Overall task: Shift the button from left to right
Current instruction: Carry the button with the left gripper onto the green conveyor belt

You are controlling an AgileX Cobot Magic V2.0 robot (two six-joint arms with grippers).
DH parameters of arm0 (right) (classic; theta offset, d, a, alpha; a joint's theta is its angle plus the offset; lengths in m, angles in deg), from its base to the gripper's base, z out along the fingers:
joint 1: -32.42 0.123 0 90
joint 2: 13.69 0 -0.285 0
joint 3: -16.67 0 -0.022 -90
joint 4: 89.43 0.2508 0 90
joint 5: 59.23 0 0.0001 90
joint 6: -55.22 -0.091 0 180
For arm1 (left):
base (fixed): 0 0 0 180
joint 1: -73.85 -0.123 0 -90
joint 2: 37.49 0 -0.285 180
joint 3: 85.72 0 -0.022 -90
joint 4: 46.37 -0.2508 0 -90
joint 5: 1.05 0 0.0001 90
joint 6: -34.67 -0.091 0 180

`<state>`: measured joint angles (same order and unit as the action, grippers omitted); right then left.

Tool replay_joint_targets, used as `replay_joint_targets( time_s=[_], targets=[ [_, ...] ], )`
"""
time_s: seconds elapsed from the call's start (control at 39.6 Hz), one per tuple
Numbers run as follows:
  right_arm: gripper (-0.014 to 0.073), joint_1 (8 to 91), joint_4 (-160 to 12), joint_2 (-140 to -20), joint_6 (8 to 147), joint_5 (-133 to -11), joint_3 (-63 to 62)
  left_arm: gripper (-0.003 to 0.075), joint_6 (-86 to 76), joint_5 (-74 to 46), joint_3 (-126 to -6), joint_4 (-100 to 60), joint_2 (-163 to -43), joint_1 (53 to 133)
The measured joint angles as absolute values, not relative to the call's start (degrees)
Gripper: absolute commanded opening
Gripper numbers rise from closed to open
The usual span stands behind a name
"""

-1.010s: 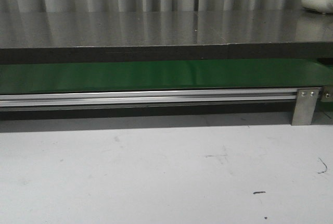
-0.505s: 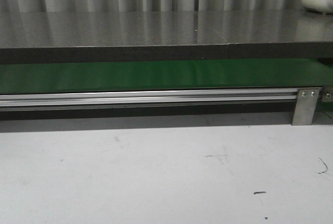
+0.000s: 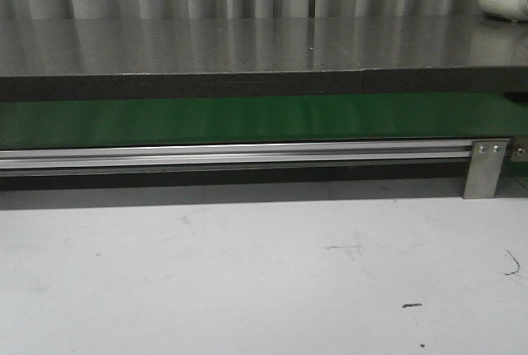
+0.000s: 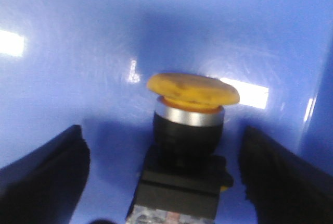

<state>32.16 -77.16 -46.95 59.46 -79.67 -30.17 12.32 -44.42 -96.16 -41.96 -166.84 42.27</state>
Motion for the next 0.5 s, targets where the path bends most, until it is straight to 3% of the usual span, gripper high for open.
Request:
replay_joint_targets(
  time_s=[0.1,0.2,0.5],
  targets=[
    [0.0645,32.16,-77.16,-46.95,59.46,-79.67,-30.17,0.0162,12.27,-46.4,-97.32,-41.96,-167.06,42.27],
    [0.0645,32.16,-77.16,-46.95,59.46,-79.67,-30.17,0.0064,12.18,-48.42,-99.22,-42.18,-167.2,42.27],
    [0.0645,32.16,-77.16,-46.95,59.46,-79.67,-30.17,0.0045,15.38,-55.14,-108.51,-41.28,-167.2,42.46]
  ],
)
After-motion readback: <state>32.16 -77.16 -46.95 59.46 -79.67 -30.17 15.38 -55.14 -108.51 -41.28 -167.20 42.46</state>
